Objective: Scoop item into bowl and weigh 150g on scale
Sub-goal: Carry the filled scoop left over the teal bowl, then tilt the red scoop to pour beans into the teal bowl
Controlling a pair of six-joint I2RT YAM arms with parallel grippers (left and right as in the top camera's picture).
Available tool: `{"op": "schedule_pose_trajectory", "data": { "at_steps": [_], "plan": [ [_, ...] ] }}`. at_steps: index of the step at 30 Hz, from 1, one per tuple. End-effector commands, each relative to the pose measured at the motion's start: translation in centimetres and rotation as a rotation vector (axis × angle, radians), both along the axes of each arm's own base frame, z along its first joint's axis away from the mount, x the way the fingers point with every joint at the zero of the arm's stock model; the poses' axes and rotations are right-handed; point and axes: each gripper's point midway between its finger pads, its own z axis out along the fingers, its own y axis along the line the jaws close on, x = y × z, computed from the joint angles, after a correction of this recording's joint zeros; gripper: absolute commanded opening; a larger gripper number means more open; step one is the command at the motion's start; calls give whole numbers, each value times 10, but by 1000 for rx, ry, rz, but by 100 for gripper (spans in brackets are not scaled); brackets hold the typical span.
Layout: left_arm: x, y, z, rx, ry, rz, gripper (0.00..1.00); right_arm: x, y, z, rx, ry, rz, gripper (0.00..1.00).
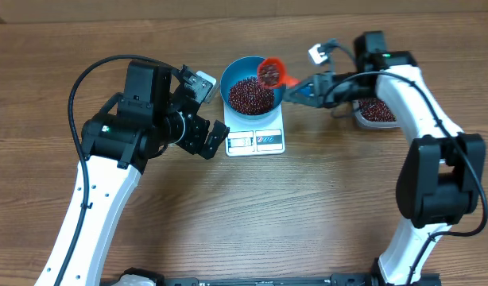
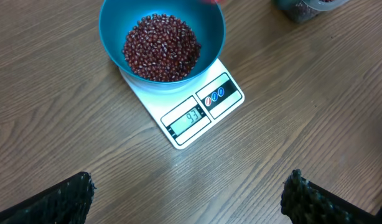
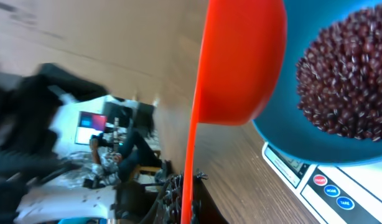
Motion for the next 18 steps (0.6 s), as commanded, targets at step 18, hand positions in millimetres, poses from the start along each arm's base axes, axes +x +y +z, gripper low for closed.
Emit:
{"op": "schedule_pose_trajectory", "data": {
  "at_steps": [18],
  "plan": [
    [3, -1, 4, -1, -14, -14, 99, 37, 25, -36, -775, -150, -210, 4]
  ]
}}
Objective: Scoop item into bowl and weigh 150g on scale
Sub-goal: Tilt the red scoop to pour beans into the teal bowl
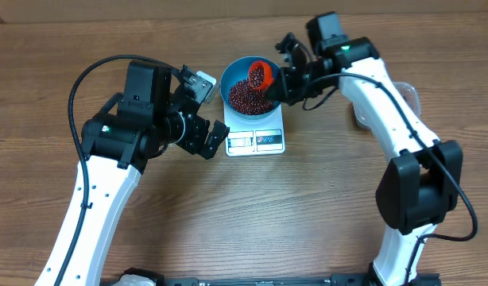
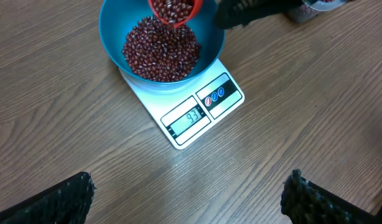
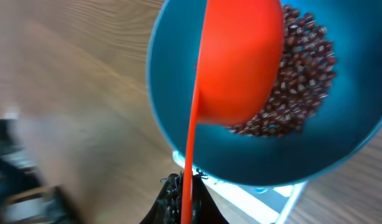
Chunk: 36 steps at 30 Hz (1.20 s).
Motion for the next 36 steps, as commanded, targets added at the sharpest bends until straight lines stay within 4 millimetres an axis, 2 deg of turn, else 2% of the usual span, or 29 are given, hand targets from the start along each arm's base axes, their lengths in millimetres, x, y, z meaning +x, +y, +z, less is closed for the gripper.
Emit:
{"op": "schedule_pose_trajectory", "data": {
  "at_steps": [1, 5, 10, 17, 26, 36],
  "plan": [
    [3, -1, 4, -1, -14, -14, 100, 15, -10, -7, -212, -109, -52, 4],
    [3, -1, 4, -2, -14, -14, 100, 17, -13, -14, -370, -176, -68, 4],
    [3, -1, 4, -1, -14, -14, 100, 18, -16, -15, -478, -230, -80, 4],
    [3, -1, 4, -1, -14, -14, 100, 21, -17, -2, -497, -269, -94, 4],
    [3, -1, 4, -2, -14, -14, 100, 26, -25, 28, -528, -336, -102, 4],
    [3, -1, 4, -1, -14, -14, 100, 22, -29, 30, -551, -336, -85, 4]
  ]
}}
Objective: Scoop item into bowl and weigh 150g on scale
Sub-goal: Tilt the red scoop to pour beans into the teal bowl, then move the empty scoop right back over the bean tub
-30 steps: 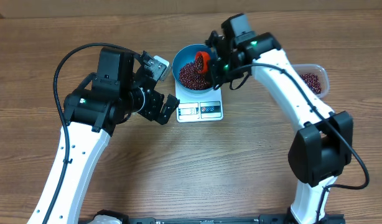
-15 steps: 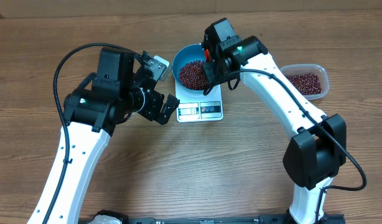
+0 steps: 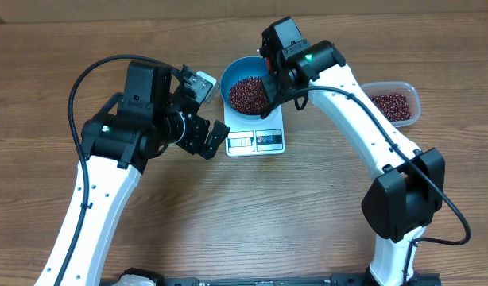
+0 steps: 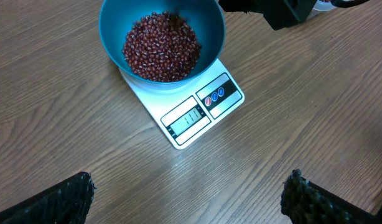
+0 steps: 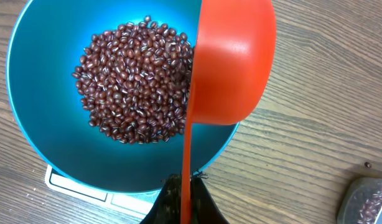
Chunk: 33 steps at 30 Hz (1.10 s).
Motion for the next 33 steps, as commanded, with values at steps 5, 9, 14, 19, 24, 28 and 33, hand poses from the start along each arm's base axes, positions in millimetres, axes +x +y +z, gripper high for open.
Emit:
{"op": "schedule_pose_trajectory", "data": {
  "at_steps": [5, 9, 14, 19, 24, 28, 33],
  "plan": [
    [3, -1, 4, -2, -14, -14, 99, 8, -9, 38, -28, -111, -4, 4],
    [3, -1, 4, -2, -14, -14, 99, 8, -11, 42, -39, -125, 0, 4],
    [3, -1, 4, -2, -14, -14, 100, 7, -11, 42, -72, -126, 63, 4],
    [3, -1, 4, -2, -14, -14, 99, 9, -18, 45, -107, -144, 54, 4],
    [3, -1, 4, -1, -15, -14, 100, 7, -17, 52, -106, -159, 78, 4],
    [3, -1, 4, -2, -14, -14, 100, 0, -5, 65, -31, -167, 136, 4],
    [3, -1, 4, -2, -14, -14, 100, -3, 4, 74, 24, -177, 161, 4]
  ]
}}
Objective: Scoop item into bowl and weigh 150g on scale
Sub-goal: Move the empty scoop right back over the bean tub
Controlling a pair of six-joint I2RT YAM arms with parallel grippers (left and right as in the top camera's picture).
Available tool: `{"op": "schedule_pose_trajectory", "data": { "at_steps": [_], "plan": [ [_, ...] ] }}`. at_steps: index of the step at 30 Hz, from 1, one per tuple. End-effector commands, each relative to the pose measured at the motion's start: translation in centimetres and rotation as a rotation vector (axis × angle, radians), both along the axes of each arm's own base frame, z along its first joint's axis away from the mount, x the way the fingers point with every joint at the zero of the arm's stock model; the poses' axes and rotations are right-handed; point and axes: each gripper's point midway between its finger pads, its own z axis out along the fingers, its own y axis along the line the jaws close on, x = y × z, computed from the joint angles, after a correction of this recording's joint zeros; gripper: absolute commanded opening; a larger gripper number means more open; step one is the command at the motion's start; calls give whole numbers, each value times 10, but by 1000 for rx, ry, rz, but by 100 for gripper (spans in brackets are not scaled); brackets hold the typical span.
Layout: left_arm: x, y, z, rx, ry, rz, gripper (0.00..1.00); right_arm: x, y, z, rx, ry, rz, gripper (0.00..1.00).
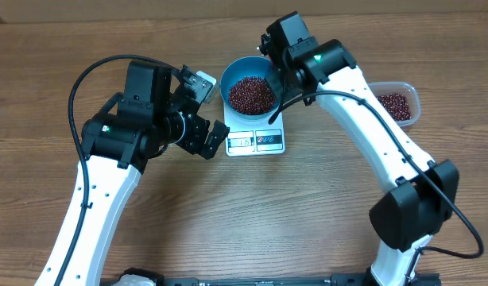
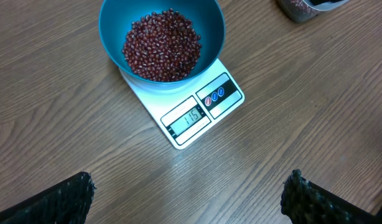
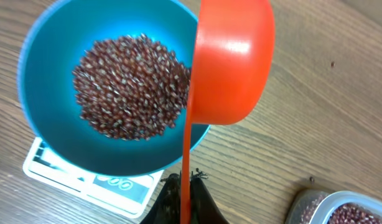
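A blue bowl (image 1: 249, 94) of red beans stands on the white scale (image 1: 257, 140); in the left wrist view the scale's display (image 2: 191, 116) reads about 115. My right gripper (image 3: 186, 190) is shut on the handle of an orange scoop (image 3: 231, 62). The scoop is turned on its side with its back to the camera, above the bowl's (image 3: 116, 93) right rim; its inside is hidden. My left gripper (image 2: 188, 202) hangs open over bare table, near the scale's front left, holding nothing.
A clear plastic tub of red beans (image 1: 393, 104) sits at the right of the table, also at the lower right corner of the right wrist view (image 3: 343, 210). A stray bean (image 3: 333, 63) lies on the wood.
The right gripper with the scoop has drawn away from the bowl and left the left wrist view. The scale's display, unreadable before, now shows about 115. The left arm has not moved.
The right gripper held a scoop full of beans at the bowl's right rim, the scale reading 93. Then the scoop was tipped over the bowl with beans in it. Then it stood turned over by the rim, the heap larger. Now the scale reads about 115.
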Motion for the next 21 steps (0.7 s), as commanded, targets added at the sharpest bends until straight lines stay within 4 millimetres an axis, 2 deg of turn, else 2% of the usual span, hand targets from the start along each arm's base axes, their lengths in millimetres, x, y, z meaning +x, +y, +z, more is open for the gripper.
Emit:
{"op": "schedule_pose_trajectory", "data": {
  "at_steps": [1, 11, 16, 21],
  "plan": [
    [3, -1, 4, -2, -14, -14, 99, -6, 16, 37, 93, -53, 67, 4],
    [3, -1, 4, -2, -14, -14, 100, -9, 16, 43, -125, -160, 63, 4],
    [2, -1, 4, -2, -14, -14, 100, -9, 19, 43, -108, -157, 72, 4],
    [2, -1, 4, -2, -14, -14, 100, -14, 19, 47, -20, -117, 97, 4]
  ]
}}
